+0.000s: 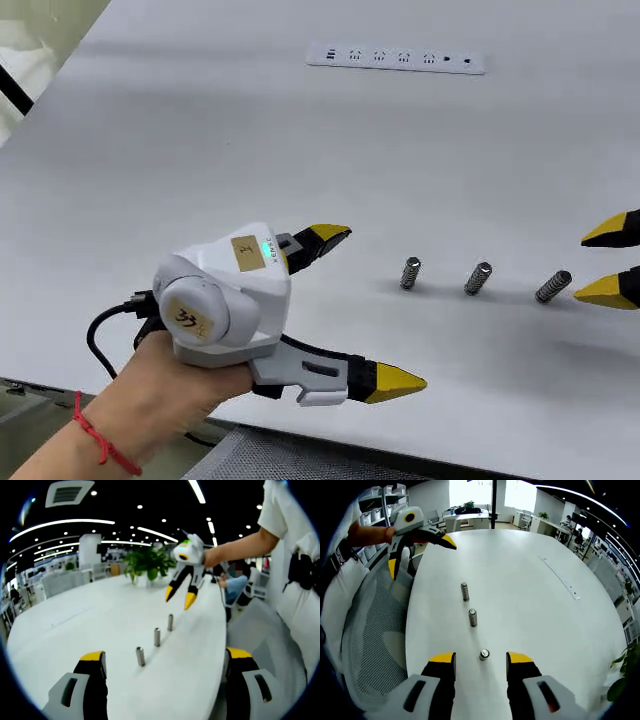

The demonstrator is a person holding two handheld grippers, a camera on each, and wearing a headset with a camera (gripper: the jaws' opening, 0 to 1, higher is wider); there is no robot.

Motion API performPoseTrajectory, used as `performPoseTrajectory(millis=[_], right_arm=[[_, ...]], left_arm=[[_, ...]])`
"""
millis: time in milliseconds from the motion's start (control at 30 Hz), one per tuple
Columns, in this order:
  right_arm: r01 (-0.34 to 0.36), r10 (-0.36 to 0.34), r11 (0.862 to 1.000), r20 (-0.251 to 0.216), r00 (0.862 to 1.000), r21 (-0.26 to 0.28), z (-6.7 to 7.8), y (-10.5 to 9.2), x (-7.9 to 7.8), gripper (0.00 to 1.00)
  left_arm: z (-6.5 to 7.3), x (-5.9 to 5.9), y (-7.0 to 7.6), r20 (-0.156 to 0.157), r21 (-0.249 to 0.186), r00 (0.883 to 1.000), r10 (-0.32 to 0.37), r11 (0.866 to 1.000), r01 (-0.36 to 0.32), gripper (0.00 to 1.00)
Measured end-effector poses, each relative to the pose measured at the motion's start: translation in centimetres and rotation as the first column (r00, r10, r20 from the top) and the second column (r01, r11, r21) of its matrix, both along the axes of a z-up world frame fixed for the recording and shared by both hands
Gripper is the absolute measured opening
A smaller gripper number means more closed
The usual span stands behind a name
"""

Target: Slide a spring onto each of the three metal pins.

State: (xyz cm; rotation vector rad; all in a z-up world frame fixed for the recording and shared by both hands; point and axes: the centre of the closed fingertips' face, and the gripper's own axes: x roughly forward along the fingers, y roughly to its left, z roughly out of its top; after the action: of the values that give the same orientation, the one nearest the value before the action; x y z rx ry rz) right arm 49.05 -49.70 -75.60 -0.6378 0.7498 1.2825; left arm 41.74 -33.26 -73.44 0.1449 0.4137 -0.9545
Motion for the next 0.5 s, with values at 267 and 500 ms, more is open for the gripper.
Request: performPoseTrajectory(millis=[267, 500], right_arm=[[0.109, -0.111, 0.984, 0.009, 0.994, 0.14, 0.9, -3.3, -0.7, 0.59], [0.169, -0.175, 0.959, 0.006, 0.985, 0.227, 0.6, -5.3, -1.9, 0.76]], left_arm=[[-0.4, 0.0, 0.5, -0.006, 0.025, 1.0, -0.01, 1.0, 0.01, 1.0], [-1.0, 0.2, 1.3, -0.023, 0.045, 1.0, -0.002, 0.999, 0.003, 1.0]])
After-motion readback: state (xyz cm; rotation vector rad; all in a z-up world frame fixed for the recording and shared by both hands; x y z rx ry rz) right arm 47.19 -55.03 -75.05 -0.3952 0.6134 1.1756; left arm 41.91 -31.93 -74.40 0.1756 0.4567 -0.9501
